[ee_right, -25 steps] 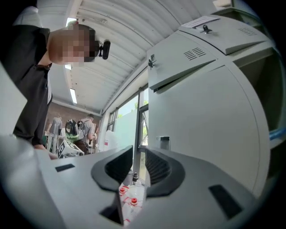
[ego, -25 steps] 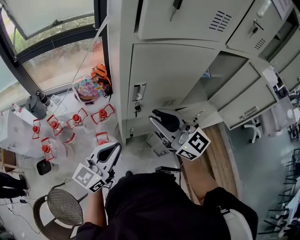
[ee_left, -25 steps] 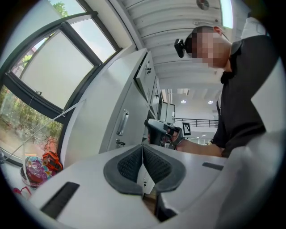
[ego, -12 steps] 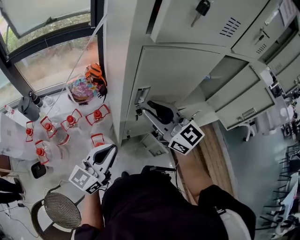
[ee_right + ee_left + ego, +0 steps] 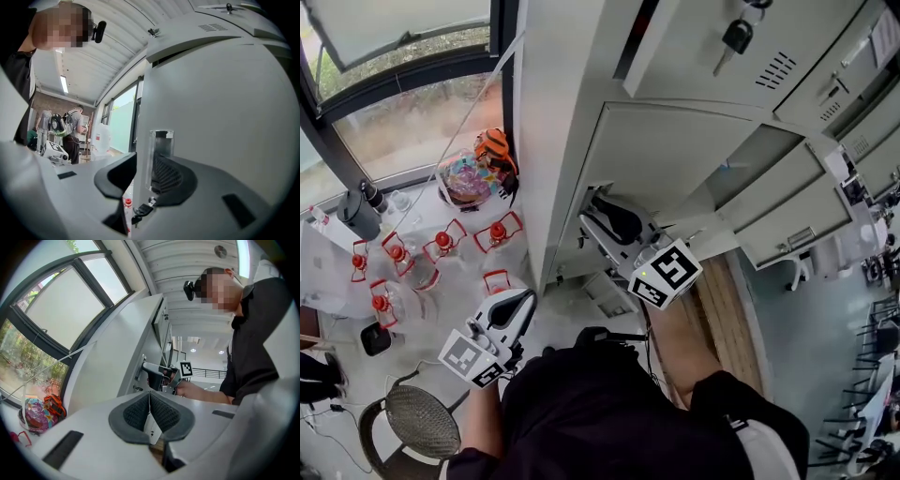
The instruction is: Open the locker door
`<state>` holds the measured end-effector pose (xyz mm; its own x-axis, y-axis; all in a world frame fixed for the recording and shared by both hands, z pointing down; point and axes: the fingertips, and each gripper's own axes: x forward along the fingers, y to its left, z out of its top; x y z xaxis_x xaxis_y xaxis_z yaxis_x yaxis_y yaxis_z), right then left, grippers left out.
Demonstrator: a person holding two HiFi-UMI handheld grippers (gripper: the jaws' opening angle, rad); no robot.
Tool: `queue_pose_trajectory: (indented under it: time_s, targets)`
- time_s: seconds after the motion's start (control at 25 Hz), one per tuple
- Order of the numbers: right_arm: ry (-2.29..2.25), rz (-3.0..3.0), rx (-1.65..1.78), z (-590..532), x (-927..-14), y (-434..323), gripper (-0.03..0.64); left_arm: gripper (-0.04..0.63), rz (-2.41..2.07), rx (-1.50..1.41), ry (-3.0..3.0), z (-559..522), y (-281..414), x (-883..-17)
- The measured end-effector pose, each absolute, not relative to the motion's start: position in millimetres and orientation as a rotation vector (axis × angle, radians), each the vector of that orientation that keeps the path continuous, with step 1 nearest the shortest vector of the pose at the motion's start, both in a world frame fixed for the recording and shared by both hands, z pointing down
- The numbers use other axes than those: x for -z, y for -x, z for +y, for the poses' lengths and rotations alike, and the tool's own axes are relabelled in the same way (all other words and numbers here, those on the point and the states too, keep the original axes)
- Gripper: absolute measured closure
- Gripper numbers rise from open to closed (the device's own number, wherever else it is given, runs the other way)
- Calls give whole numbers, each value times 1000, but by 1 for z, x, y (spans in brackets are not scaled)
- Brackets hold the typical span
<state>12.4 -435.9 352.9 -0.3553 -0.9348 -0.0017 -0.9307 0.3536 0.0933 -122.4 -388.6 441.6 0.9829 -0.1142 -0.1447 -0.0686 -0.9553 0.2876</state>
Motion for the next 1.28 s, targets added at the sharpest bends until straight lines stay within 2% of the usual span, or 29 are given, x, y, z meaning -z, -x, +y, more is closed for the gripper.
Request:
queue_pose_trajectory:
  time_s: [0.6,0.84,1.28]
  targets:
    - [-1889,-2411,109,-454,-357,-13,492,577,-161,252,-2794,-391,135,-451]
    - [-1919,-2390,97,-455,-356,-18,554,577,-190,265,-2774,-392,143,-455]
    - [-1943,-2418,55,-444,-356,-17,557,577,-168,273,-2769,-381,147,-454]
